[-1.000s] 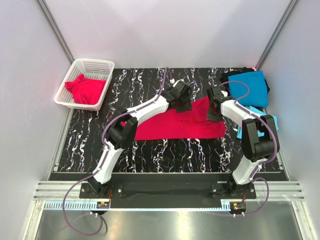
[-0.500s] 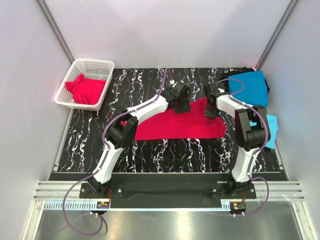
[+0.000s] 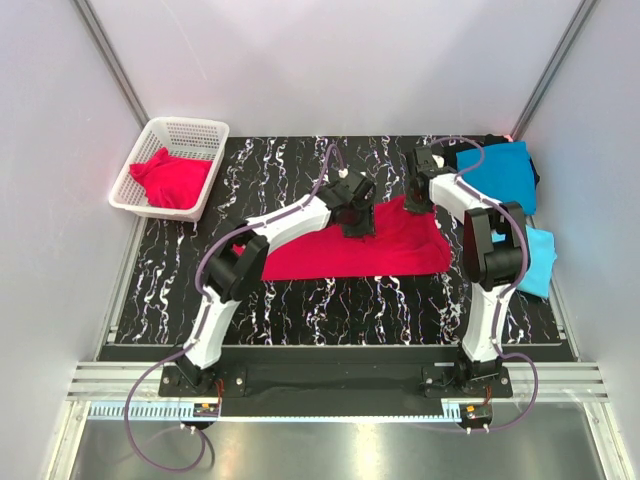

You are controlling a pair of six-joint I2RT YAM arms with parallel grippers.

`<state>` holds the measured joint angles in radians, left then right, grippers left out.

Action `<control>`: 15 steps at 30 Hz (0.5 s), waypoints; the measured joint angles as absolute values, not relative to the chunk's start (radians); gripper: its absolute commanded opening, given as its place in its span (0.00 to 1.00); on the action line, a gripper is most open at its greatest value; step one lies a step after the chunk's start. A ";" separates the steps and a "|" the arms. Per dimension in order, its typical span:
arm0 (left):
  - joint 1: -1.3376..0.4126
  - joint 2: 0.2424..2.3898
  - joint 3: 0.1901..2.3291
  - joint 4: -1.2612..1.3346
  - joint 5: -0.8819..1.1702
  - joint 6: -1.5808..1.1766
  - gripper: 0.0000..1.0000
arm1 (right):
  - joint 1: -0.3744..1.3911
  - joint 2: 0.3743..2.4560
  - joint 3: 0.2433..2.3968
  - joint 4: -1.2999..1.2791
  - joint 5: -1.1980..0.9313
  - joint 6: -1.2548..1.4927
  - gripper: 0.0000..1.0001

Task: Fold and stack the t-shirts
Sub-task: Fold the tshirt

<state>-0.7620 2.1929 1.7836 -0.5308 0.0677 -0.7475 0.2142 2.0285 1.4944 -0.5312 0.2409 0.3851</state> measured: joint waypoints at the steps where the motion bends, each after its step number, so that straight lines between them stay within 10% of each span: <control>1: -0.762 2.180 1.774 -0.529 0.067 -0.742 0.42 | 0.214 2.038 1.515 -0.530 0.236 0.382 0.00; 15: -0.765 2.133 1.768 -0.531 0.078 -0.715 0.43 | 0.208 2.088 1.587 -0.513 0.205 0.347 0.17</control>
